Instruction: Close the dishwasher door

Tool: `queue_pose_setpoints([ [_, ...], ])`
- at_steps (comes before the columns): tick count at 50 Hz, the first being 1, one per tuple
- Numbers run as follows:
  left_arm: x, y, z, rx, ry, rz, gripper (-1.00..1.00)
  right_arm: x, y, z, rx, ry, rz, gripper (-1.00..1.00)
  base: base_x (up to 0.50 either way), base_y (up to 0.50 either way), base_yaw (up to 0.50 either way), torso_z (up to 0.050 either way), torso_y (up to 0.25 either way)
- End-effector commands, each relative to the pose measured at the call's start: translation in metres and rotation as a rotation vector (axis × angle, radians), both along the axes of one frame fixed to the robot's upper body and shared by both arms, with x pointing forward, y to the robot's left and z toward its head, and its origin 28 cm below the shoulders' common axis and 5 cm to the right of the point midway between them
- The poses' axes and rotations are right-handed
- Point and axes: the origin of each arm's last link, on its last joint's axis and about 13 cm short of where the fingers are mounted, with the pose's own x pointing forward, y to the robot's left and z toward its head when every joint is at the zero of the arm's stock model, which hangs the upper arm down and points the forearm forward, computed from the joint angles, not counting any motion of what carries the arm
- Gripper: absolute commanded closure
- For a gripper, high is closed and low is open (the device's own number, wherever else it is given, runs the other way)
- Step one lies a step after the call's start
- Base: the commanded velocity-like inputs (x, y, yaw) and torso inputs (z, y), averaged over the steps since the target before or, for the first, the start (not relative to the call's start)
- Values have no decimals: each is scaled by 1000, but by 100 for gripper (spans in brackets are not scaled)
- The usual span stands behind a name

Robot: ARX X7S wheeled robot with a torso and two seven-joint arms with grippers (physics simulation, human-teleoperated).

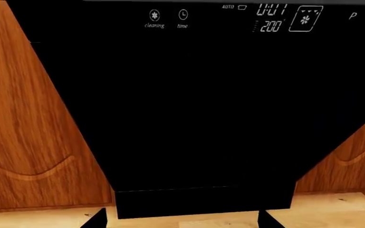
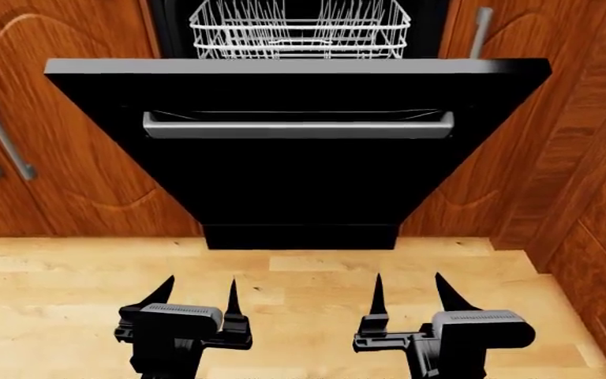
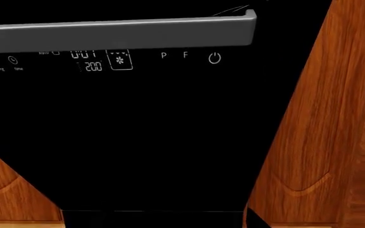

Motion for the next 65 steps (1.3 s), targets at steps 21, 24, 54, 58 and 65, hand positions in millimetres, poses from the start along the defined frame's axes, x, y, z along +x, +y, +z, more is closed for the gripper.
queue_pose_setpoints([
  [21, 0, 0, 1, 0, -1, 0, -100, -1, 0, 0, 1, -1, 0, -100, 0, 0, 0, -50, 17],
  [24, 0, 0, 1, 0, -1, 0, -100, -1, 0, 0, 1, -2, 1, -100, 0, 0, 0, -50, 17],
  [54, 0, 1, 1, 0, -3, -2, -100, -3, 0, 2, 6, -11, 5, -100, 0, 0, 0, -50, 17],
  [58, 0, 1, 2, 1, -3, -1, -100, -2, 0, 2, 7, -10, 4, -100, 0, 0, 0, -50, 17],
  [65, 0, 1, 2, 3, -3, 5, -100, -3, 0, 2, 8, -11, 7, -100, 0, 0, 0, -50, 17],
])
